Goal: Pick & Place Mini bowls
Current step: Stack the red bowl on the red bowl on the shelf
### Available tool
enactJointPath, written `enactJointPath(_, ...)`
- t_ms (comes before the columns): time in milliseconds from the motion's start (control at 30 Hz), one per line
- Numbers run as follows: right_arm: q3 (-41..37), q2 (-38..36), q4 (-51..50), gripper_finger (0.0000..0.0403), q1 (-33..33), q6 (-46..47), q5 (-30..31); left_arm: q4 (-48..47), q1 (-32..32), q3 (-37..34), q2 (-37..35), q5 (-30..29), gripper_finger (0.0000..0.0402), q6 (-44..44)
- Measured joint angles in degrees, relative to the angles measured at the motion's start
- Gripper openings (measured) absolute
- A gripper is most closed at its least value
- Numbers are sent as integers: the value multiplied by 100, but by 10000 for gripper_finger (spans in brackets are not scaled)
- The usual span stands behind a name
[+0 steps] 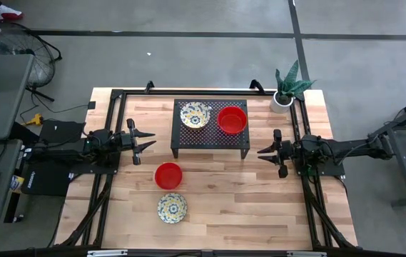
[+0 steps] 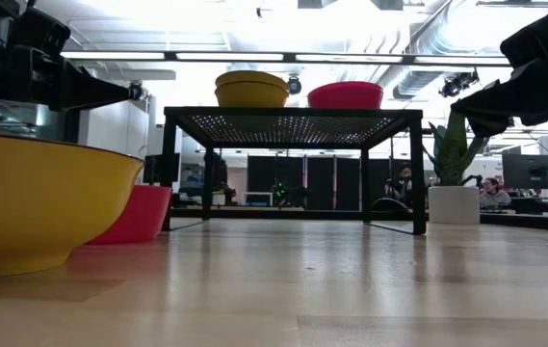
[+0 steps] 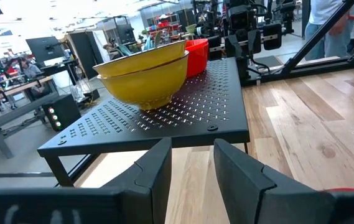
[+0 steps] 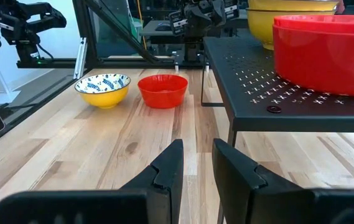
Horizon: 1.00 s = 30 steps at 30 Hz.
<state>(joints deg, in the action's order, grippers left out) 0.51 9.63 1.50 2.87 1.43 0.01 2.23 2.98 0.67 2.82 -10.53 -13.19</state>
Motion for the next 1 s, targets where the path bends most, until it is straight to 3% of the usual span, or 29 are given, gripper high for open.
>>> enactJointPath(333,0,0,-2,73,0,0,0,-2,0,68,-1,203,117,0)
enactJointPath(633,-2,0,-4,73,0,2,0,-1114,0,886,172,776,117,130)
enactJointPath(1000,-2,11,-4,73,1,2,0,-3193,0,2026,1299,1194,117,2749)
